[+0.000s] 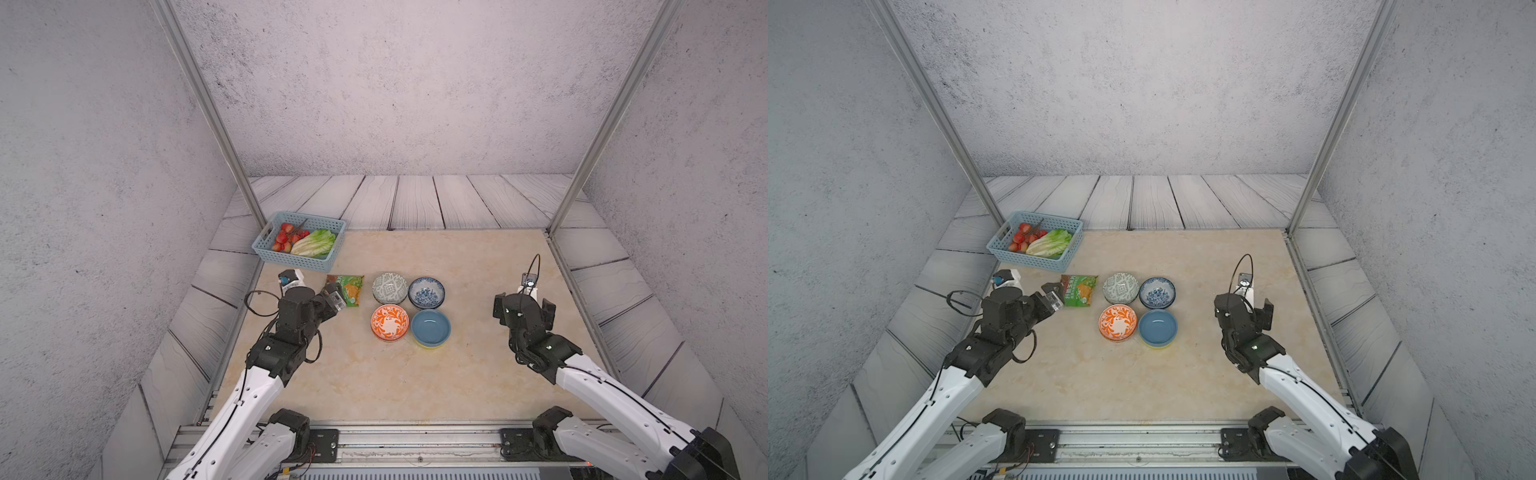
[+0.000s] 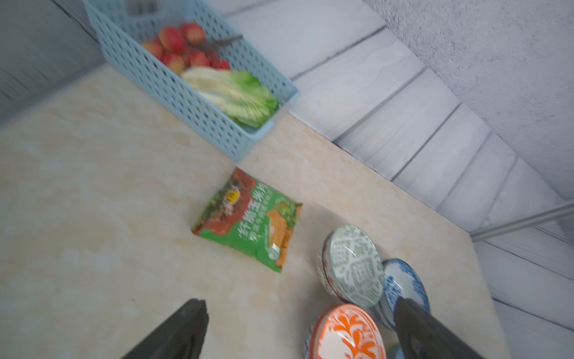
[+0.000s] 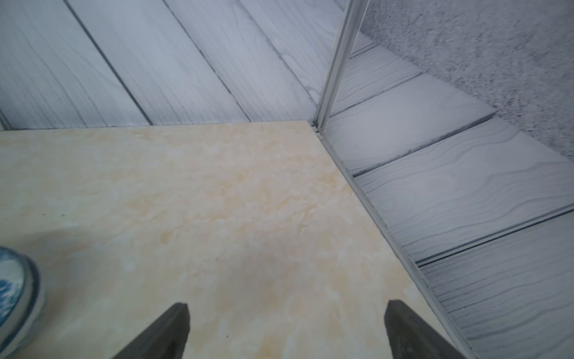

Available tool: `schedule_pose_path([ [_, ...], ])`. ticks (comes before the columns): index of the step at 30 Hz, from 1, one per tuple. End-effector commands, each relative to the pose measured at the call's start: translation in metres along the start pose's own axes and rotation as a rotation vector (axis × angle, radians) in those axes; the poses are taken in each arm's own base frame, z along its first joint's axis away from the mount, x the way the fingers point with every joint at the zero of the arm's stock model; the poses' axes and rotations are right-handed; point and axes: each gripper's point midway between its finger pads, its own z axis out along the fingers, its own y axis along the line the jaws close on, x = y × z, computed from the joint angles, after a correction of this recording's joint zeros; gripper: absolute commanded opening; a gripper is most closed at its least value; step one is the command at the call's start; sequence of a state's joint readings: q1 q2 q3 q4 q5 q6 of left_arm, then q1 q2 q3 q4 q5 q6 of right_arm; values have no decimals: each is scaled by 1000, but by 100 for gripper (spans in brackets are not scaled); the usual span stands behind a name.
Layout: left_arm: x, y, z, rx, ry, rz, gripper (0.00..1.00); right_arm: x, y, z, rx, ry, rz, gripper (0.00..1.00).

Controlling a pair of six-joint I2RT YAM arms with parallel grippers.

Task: Stack the bowls
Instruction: Reset both arms

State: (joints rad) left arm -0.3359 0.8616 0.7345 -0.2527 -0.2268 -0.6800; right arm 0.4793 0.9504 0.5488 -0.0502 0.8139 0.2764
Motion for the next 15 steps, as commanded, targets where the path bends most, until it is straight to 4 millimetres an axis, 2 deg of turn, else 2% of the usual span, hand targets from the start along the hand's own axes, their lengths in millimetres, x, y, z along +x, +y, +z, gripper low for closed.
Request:
schedule_pose_path([
  [1, -35, 44, 4, -298, -177, 210, 100, -22, -21, 6, 97, -152, 48, 99],
  [4, -47, 66, 12, -426, -288, 303, 100, -6, -28, 21, 116, -124, 91, 99],
  [9, -27, 94, 54, -458, -216, 429, 100, 23, -29, 48, 106, -76, 89, 99],
  [12, -17, 97, 79, -419, -170, 455, 100, 40, -27, 63, 93, -73, 73, 99],
  [15, -10, 96, 101, -385, -137, 483, 100, 36, -26, 68, 89, -123, 67, 99],
])
